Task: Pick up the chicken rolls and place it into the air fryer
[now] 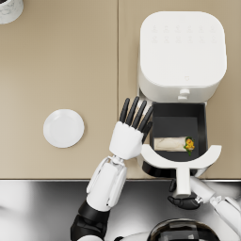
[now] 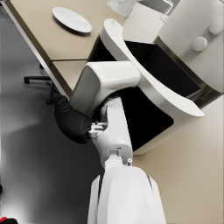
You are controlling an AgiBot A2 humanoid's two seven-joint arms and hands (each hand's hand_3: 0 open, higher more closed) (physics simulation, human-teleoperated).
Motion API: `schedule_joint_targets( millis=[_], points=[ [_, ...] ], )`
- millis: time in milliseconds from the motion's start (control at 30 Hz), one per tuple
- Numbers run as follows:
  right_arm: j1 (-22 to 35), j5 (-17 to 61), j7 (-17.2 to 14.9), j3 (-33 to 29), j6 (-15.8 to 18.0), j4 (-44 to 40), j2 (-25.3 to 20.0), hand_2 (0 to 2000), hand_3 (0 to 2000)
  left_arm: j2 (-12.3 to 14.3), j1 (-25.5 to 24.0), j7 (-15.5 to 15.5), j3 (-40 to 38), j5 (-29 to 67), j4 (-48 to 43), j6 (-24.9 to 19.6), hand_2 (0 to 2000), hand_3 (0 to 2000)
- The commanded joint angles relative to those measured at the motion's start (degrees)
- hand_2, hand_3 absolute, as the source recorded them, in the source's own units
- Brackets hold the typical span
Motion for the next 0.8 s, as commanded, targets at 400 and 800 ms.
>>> schedule_joint_targets(
  millis=[400,800],
  points=[
    [12.7,0.3,0.1,-0.4,5.9,-2.0,-16.9,2000,2000,-1.3,-4.2,0.0,-19.4,0.0,-1.8,0.1,0,0],
    [19.2,0.5,0.2,-3.4,9.7,-15.1,-22.2,2000,2000,-1.9,-4.7,0.0,-26.2,0.0,-1.0,0.1,0,0]
  ],
)
